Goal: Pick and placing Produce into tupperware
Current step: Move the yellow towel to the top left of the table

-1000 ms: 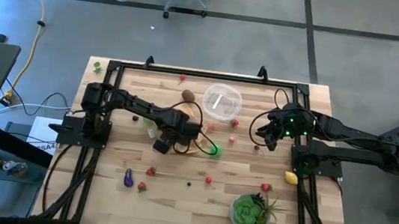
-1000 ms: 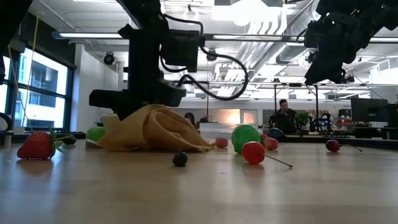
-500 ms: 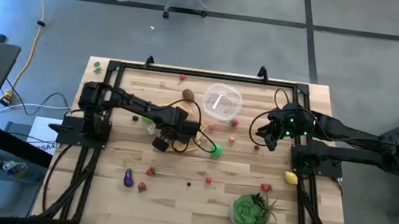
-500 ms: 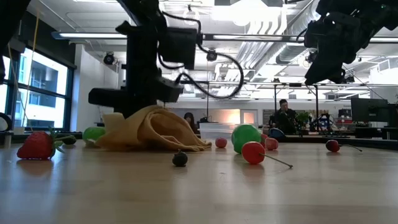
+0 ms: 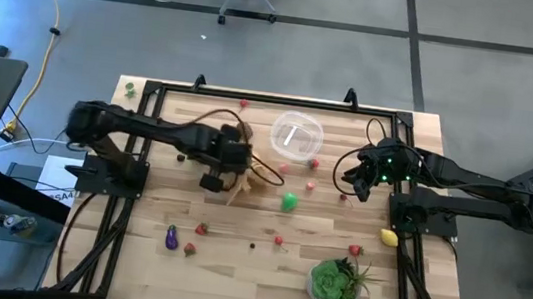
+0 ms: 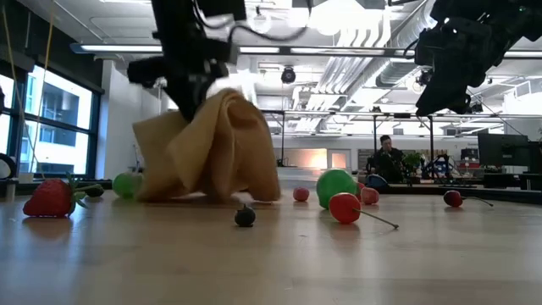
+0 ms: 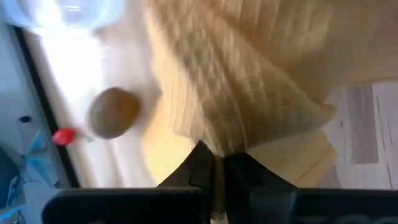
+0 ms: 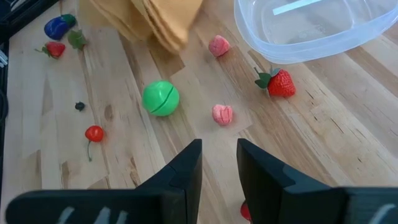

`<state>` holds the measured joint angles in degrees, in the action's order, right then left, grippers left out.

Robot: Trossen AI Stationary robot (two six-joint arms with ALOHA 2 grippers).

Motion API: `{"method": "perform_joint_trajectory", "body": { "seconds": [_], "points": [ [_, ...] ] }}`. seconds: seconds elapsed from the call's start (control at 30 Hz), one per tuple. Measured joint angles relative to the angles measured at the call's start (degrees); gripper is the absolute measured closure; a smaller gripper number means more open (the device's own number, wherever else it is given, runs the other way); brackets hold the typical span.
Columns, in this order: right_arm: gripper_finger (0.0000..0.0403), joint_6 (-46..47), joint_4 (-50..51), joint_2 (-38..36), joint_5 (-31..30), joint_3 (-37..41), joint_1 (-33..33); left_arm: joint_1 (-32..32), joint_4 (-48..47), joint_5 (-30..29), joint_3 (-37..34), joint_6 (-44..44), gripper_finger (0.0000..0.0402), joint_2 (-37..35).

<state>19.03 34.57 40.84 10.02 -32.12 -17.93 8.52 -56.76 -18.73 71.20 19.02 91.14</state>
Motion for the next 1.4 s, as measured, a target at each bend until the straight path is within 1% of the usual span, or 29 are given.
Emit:
{"method": "perform_joint_trajectory", "body": {
  "seconds": [0.1, 0.17, 0.37, 0.43, 0.5, 0.67, 0.97, 1.2, 1.4],
  "points": [
    [0.0311, 0.09, 0.13, 0.0, -0.01, 0.0, 0.0, 0.11, -0.4, -1.62, 0.02, -1.19, 0.0398, -3.9],
    [0.0311, 0.13, 0.13, 0.0, -0.02, 0.0, 0.0, 0.11, -0.53, -3.73, 0.04, -2.17, 0.0398, -6.18],
    [0.0311, 0.17, -0.02, 0.0, -0.03, 0.0, -0.02, 0.61, -2.2, -16.42, 0.04, -5.44, 0.0399, -11.44],
    [0.0311, 0.2, -0.02, 0.0, -0.03, 0.0, 0.0, 2.05, -3.02, -18.23, 0.09, -6.5, 0.0399, -12.71],
    [0.0311, 0.4, -0.04, 0.0, -0.03, 0.0, -0.01, 4.0, -4.22, -18.69, 0.11, -7.97, 0.0399, -13.38],
    [0.0311, 0.39, -0.07, 0.0, -0.04, 0.0, -0.02, 10.2, -7.49, -23.15, 0.11, -10.47, 0.04, -13.49],
    [0.0311, 0.18, -0.09, 0.0, -0.04, 0.0, -0.02, 25.09, -7.51, -22.37, 0.11, -10.46, 0.0401, -13.38],
    [0.0311, -0.02, -0.11, 0.0, -0.05, 0.0, -0.02, 35.1, -7.85, -16.94, 0.11, -9.77, 0.0401, -11.95],
    [0.0311, 0.11, -0.11, 0.0, -0.04, 0.0, 0.0, 40.64, -7.91, -10.85, 0.11, -8.91, 0.0401, -7.09]
  ]
}}
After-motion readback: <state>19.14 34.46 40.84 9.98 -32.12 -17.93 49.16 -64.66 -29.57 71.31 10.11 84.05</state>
